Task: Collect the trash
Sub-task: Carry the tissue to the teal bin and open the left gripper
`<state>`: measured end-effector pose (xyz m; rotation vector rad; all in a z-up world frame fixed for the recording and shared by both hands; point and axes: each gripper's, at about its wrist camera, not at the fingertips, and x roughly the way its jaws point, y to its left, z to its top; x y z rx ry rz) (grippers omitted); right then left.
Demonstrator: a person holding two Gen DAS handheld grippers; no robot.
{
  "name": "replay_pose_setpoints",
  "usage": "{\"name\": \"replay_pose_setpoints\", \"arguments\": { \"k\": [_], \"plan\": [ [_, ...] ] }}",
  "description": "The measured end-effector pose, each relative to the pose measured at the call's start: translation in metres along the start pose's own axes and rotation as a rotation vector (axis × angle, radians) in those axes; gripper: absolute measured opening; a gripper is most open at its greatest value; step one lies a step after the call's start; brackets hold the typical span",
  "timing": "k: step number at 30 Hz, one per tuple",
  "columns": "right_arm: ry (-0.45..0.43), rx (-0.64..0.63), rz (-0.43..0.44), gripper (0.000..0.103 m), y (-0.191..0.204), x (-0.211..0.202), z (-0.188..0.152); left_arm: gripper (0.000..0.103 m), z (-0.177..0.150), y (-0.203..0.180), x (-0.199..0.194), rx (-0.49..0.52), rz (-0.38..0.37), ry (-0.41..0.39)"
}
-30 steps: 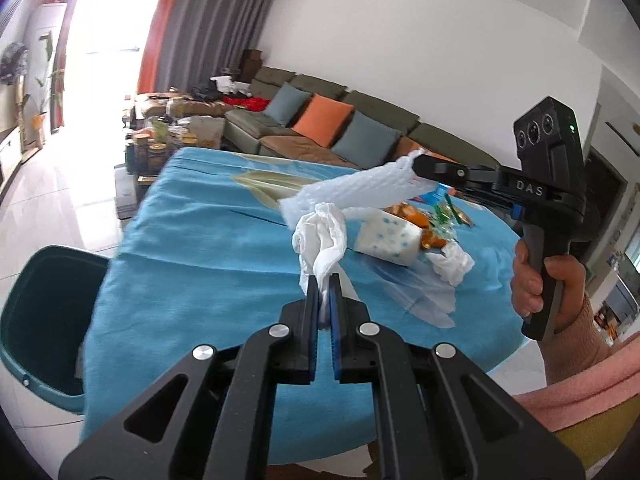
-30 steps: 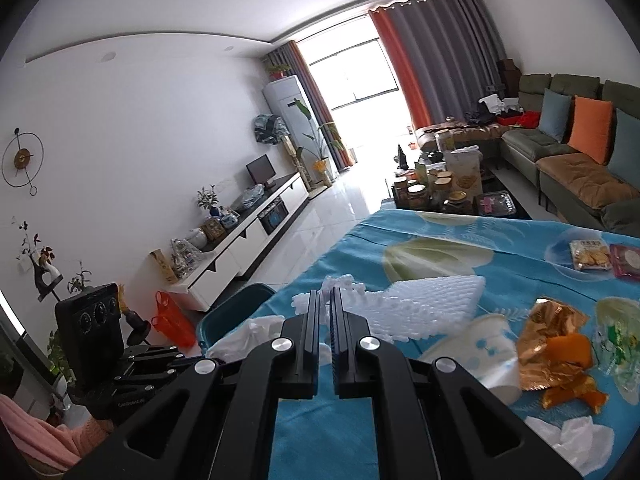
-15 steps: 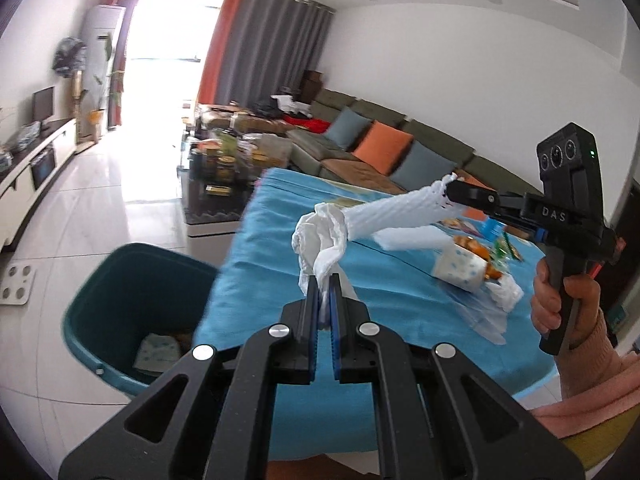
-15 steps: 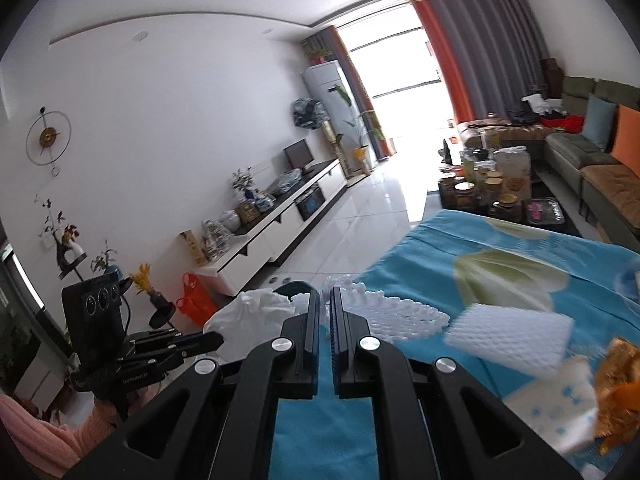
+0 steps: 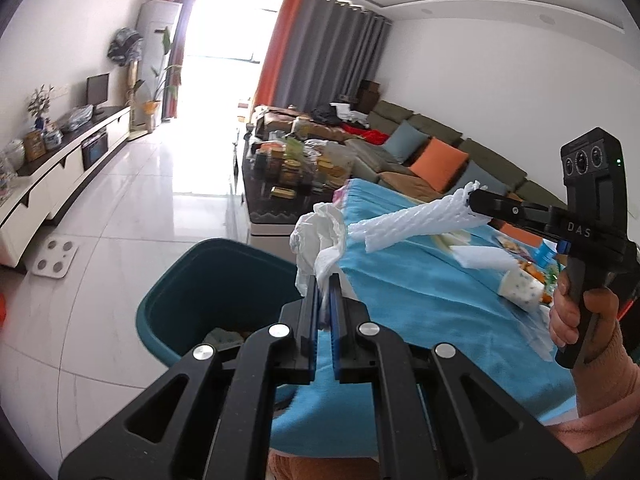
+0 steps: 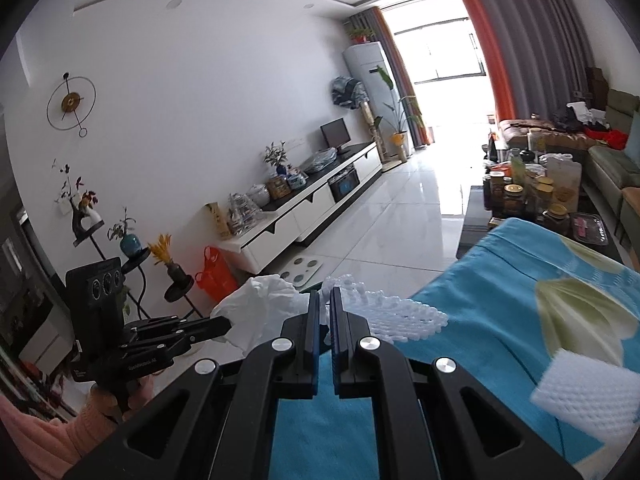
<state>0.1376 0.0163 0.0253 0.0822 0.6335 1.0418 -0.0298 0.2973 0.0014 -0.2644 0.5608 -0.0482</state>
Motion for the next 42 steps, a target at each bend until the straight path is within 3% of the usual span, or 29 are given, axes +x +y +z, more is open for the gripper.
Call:
{"name": "replay_pose_setpoints", "arguments": {
  "k": [14, 35, 40, 42],
  "plan": [
    [0.099, -0.051, 0.018, 0.004, 0.021, 0.065, 0.001, 0.005, -0.011, 0.040, 0.013, -0.070, 0.080, 0.041],
    [0.255, -0.076, -0.002, 0.004, 0.037, 0.143, -0.015, 0.006, -0.025, 0.058, 0.065, -0.136, 0.162, 0.143],
    [0.309, -0.057, -0.016, 0.010, 0.037, 0.162, -0.022, 0.011, -0.029, 0.065, 0.081, -0.158, 0.175, 0.172],
    [0.318, -0.040, -0.018, 0.021, 0.033, 0.165, -0.023, 0.014, -0.032, 0.070, 0.087, -0.175, 0.171, 0.187]
  ]
}}
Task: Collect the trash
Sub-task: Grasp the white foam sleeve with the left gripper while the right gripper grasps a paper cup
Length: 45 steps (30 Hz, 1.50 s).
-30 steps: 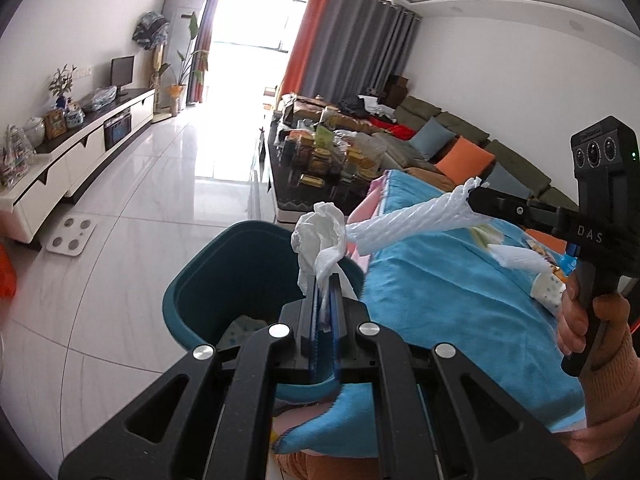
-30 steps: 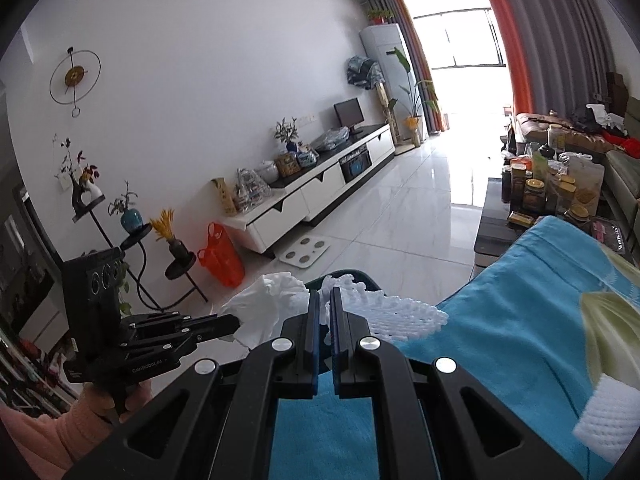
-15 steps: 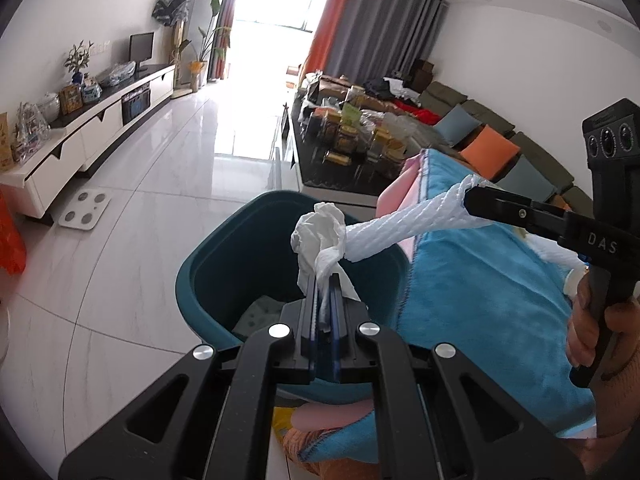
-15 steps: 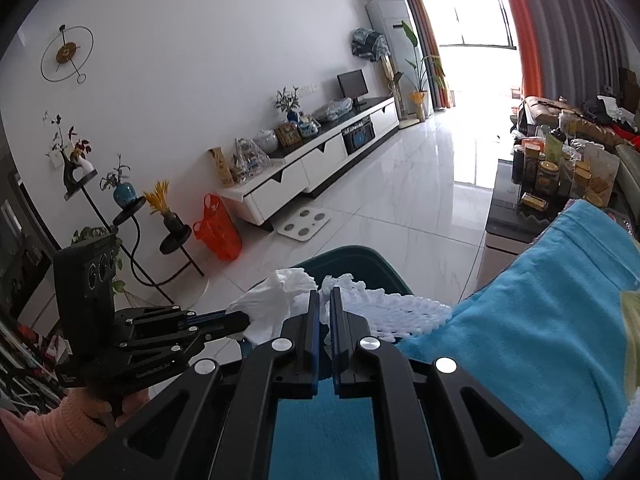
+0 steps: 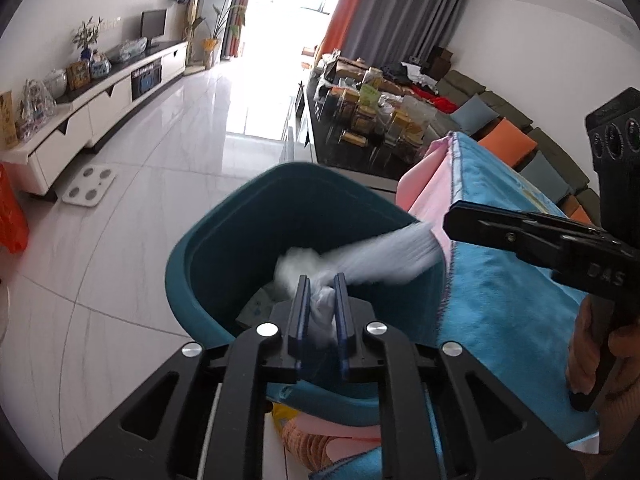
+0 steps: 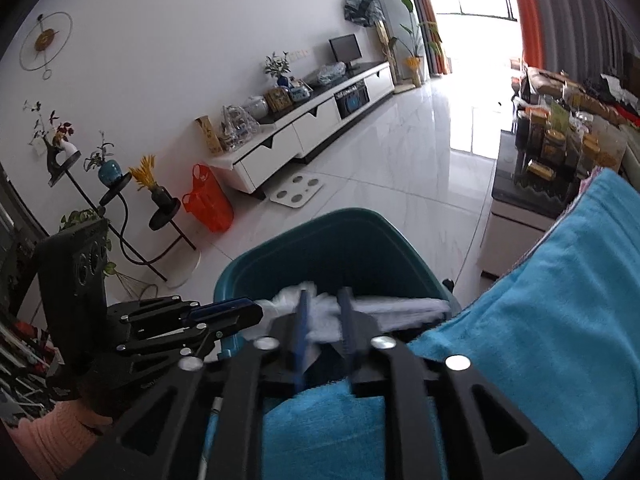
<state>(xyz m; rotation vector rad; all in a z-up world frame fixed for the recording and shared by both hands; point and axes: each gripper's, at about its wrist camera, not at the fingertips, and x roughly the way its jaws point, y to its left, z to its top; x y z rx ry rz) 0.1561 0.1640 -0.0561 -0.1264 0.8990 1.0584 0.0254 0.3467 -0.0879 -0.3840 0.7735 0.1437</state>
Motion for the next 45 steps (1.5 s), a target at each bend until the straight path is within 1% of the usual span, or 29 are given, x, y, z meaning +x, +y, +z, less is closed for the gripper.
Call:
{"name": "replay_pose_setpoints", "arguments": {
  "k": [1, 3, 6, 9, 12, 16, 19, 23, 27, 30, 33, 35, 37, 39, 41, 44, 45],
  "plan": [
    [-0.001, 0.005, 0.002, 0.021, -0.002, -0.001, -0.001, 0.018, -0.001, 0.002, 0.004, -0.012, -0.002, 0.009],
    [-0.004, 0.017, 0.003, 0.022, -0.005, -0.003, -0.002, 0.021, -0.002, 0.006, 0.009, -0.026, 0.005, 0.017],
    [-0.007, 0.026, 0.000, 0.022, -0.011, -0.009, -0.007, 0.022, -0.005, 0.009, 0.011, -0.045, 0.005, 0.016],
    [-0.014, 0.038, 0.003, 0.022, -0.014, -0.016, -0.011, 0.030, -0.007, 0.006, 0.003, -0.047, 0.000, -0.009],
    [-0.030, 0.043, 0.011, 0.025, -0.016, -0.027, -0.017, 0.035, -0.010, -0.002, -0.010, -0.029, -0.018, -0.042],
    [-0.061, 0.025, 0.002, 0.027, -0.014, -0.050, -0.028, 0.042, -0.016, -0.021, -0.032, 0.030, -0.055, -0.092],
    [-0.088, 0.013, -0.012, 0.034, -0.017, -0.071, -0.038, 0.045, -0.018, -0.042, -0.045, 0.082, -0.112, -0.117],
    [-0.132, 0.038, -0.043, 0.035, -0.027, -0.106, -0.056, 0.047, -0.020, -0.073, -0.054, 0.153, -0.181, -0.132],
    [-0.178, 0.087, -0.080, 0.036, -0.043, -0.139, -0.076, 0.050, -0.023, -0.113, -0.054, 0.246, -0.237, -0.132],
    [-0.216, 0.140, -0.130, 0.037, -0.059, -0.167, -0.098, 0.050, -0.024, -0.137, -0.047, 0.296, -0.268, -0.120],
    [-0.253, 0.198, -0.185, 0.041, -0.073, -0.194, -0.118, 0.050, -0.026, -0.166, -0.039, 0.343, -0.304, -0.097],
    [-0.276, 0.226, -0.230, 0.042, -0.078, -0.211, -0.130, 0.050, -0.026, -0.181, -0.033, 0.373, -0.327, -0.080],
    [-0.303, 0.257, -0.294, 0.045, -0.087, -0.231, -0.146, 0.050, -0.025, -0.196, -0.027, 0.405, -0.332, -0.071],
    [-0.321, 0.288, -0.339, 0.048, -0.091, -0.243, -0.159, 0.050, -0.025, -0.212, -0.022, 0.442, -0.337, -0.066],
    [-0.336, 0.329, -0.379, 0.048, -0.103, -0.256, -0.175, 0.051, -0.027, -0.225, -0.017, 0.477, -0.353, -0.059],
    [-0.358, 0.384, -0.420, 0.050, -0.119, -0.270, -0.191, 0.052, -0.026, -0.252, -0.008, 0.526, -0.378, -0.047],
    [-0.365, 0.397, -0.431, 0.052, -0.123, -0.274, -0.195, 0.052, -0.026, -0.257, -0.006, 0.535, -0.380, -0.046]
  ]
}}
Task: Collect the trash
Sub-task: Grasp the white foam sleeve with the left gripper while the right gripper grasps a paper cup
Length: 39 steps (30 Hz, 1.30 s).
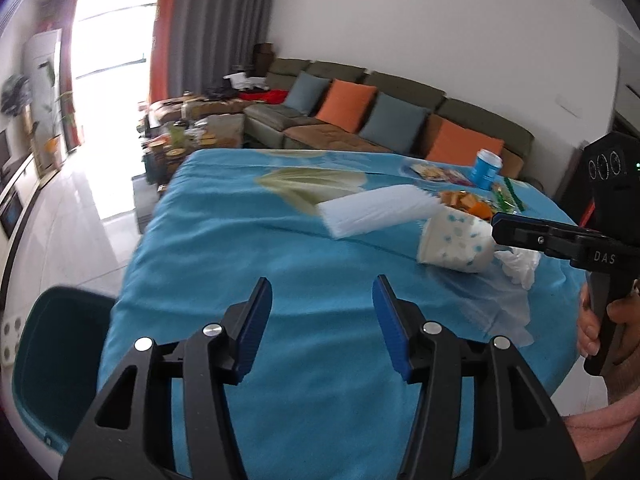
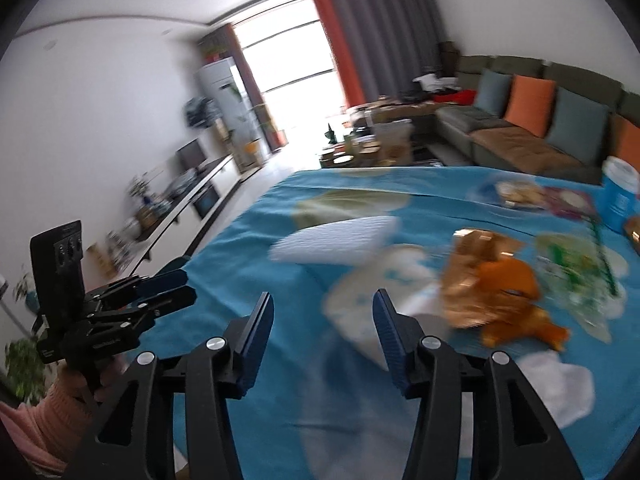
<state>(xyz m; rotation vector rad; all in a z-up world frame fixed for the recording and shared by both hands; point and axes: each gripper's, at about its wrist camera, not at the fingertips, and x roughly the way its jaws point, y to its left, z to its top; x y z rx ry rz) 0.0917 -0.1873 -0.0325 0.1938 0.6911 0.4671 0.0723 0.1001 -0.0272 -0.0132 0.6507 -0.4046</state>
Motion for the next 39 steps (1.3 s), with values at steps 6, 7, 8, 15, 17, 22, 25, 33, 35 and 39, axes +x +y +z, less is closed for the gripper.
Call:
{"name": "replay_pose_setpoints", "arguments": {
  "k": [6, 7, 8, 15, 17, 22, 25, 33, 35, 39],
  "plan": [
    [-0.004, 0.070, -0.051, 0.060, -0.033, 0.000, -0.004, 0.053, 0.018, -0.019, 0.024, 0.077, -0.012, 0.015],
    [0.001, 0.082, -0.054, 0.060, -0.037, 0.001, -0.005, 0.053, 0.021, -0.022, 0.029, 0.088, -0.012, 0.020],
    [0.006, 0.092, -0.054, 0.061, -0.040, 0.002, -0.007, 0.053, 0.023, -0.024, 0.035, 0.098, -0.016, 0.028],
    [0.043, 0.151, -0.042, 0.066, -0.057, 0.020, -0.008, 0.053, 0.033, -0.037, 0.059, 0.164, 0.001, 0.063],
    [0.058, 0.163, -0.027, 0.067, -0.059, 0.025, -0.009, 0.053, 0.036, -0.039, 0.064, 0.183, 0.002, 0.072],
    [0.090, 0.174, -0.010, 0.069, -0.059, 0.034, -0.010, 0.053, 0.042, -0.045, 0.078, 0.235, 0.010, 0.098],
    [0.098, 0.174, -0.004, 0.068, -0.057, 0.035, -0.011, 0.053, 0.045, -0.049, 0.085, 0.264, -0.003, 0.114],
    [0.106, 0.195, 0.019, 0.056, -0.060, 0.036, -0.014, 0.044, 0.046, -0.050, 0.098, 0.267, -0.006, 0.142],
    [0.106, 0.198, 0.022, 0.056, -0.060, 0.035, -0.014, 0.034, 0.045, -0.049, 0.099, 0.266, 0.003, 0.148],
    [0.101, 0.197, 0.027, 0.055, -0.061, 0.033, -0.015, 0.011, 0.045, -0.050, 0.101, 0.264, 0.009, 0.152]
  ]
}}
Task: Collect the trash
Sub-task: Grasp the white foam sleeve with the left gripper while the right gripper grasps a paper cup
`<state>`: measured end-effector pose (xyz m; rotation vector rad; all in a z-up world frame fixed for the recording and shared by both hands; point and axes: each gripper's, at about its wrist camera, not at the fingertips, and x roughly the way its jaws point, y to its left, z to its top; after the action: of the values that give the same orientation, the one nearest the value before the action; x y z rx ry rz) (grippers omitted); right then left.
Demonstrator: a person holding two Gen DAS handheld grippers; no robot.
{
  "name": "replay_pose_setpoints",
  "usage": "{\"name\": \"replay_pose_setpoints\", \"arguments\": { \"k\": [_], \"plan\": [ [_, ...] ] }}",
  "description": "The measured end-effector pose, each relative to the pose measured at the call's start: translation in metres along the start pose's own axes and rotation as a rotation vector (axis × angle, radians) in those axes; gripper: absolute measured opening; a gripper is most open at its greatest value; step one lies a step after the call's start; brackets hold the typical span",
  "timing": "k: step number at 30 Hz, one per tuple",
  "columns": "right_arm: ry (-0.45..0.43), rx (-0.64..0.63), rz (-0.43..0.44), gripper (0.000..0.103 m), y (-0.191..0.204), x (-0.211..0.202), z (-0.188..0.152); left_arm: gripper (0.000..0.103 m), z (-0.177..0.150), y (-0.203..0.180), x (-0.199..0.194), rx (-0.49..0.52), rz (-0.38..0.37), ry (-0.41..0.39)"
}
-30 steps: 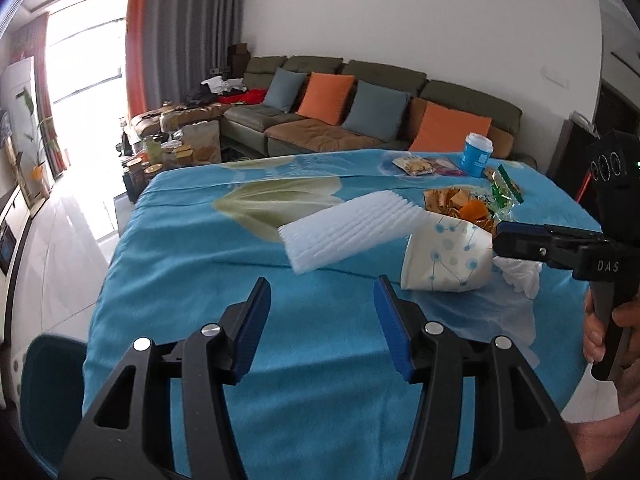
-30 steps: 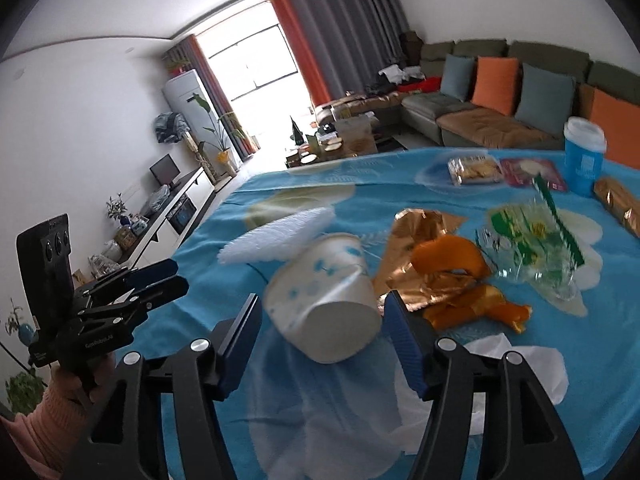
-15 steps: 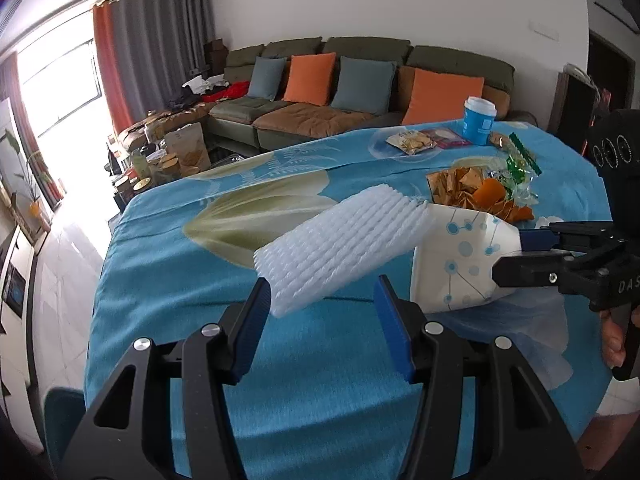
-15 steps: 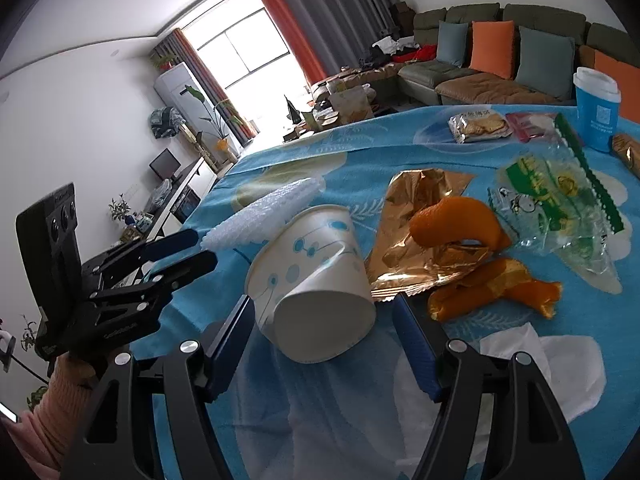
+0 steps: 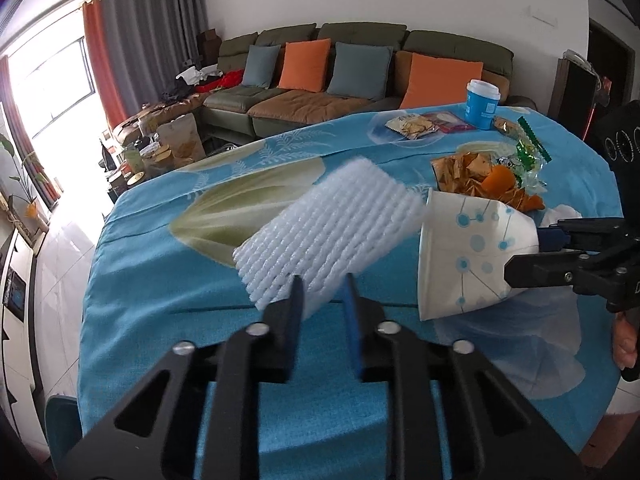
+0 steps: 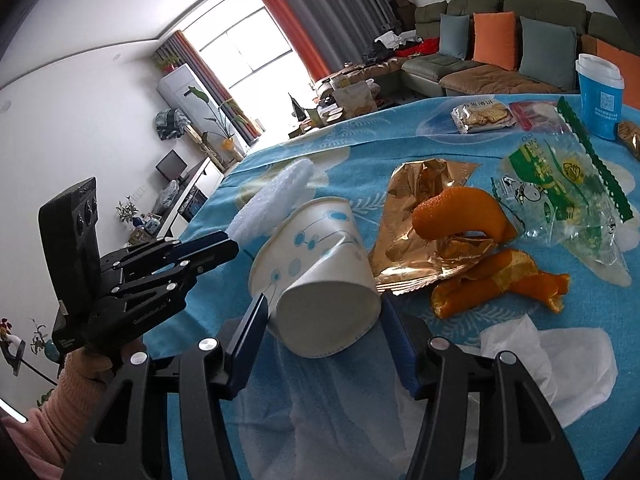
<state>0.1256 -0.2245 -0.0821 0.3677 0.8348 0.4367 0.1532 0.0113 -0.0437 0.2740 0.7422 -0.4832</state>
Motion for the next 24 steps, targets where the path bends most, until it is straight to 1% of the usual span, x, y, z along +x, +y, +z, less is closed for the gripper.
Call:
{"name": "replay_pose_setpoints", "arguments": {
  "k": [1, 4, 6, 8, 9, 10, 11, 12, 15, 19, 21, 23, 24],
  "plan": [
    [-0.002, 0.002, 0.002, 0.055, 0.000, -0.001, 0.000, 0.006, 0.000, 0.001, -0.001, -0.004, 0.002, -0.003],
    [-0.008, 0.005, 0.009, 0.055, -0.001, -0.004, 0.000, 0.002, -0.001, 0.002, -0.004, -0.015, 0.001, -0.013],
    [-0.012, 0.009, 0.014, 0.055, -0.003, -0.007, -0.001, 0.002, -0.002, 0.002, -0.007, -0.016, -0.008, -0.021],
    [-0.017, 0.011, 0.016, 0.055, -0.003, -0.010, -0.001, 0.004, -0.001, -0.001, -0.010, 0.004, -0.023, -0.030],
    [-0.017, 0.011, 0.018, 0.055, -0.005, -0.010, 0.000, 0.018, -0.001, -0.006, -0.010, 0.026, -0.026, -0.030],
    [-0.020, 0.012, 0.019, 0.055, -0.005, -0.012, 0.000, 0.038, -0.001, -0.009, -0.011, 0.041, -0.013, -0.034],
    [-0.022, 0.014, 0.019, 0.055, -0.007, -0.014, 0.000, 0.044, -0.001, -0.014, -0.011, 0.069, 0.013, -0.043],
    [-0.023, 0.015, 0.019, 0.055, -0.008, -0.014, 0.000, 0.046, 0.000, -0.017, -0.010, 0.088, 0.013, -0.044],
    [-0.025, 0.022, 0.022, 0.055, -0.011, -0.016, 0.000, 0.046, 0.005, -0.023, -0.004, 0.121, 0.027, -0.027],
    [-0.026, 0.026, 0.028, 0.055, -0.012, -0.017, -0.001, 0.045, 0.009, -0.022, 0.012, 0.135, 0.050, 0.027],
    [-0.025, 0.027, 0.033, 0.055, -0.012, -0.017, -0.001, 0.045, 0.009, -0.020, 0.020, 0.140, 0.046, 0.057],
    [-0.026, 0.029, 0.036, 0.055, -0.014, -0.018, -0.001, 0.044, 0.007, -0.016, 0.025, 0.132, 0.034, 0.085],
    [-0.027, 0.031, 0.039, 0.055, -0.014, -0.018, -0.001, 0.042, 0.008, -0.016, 0.026, 0.129, 0.032, 0.085]
  ]
}}
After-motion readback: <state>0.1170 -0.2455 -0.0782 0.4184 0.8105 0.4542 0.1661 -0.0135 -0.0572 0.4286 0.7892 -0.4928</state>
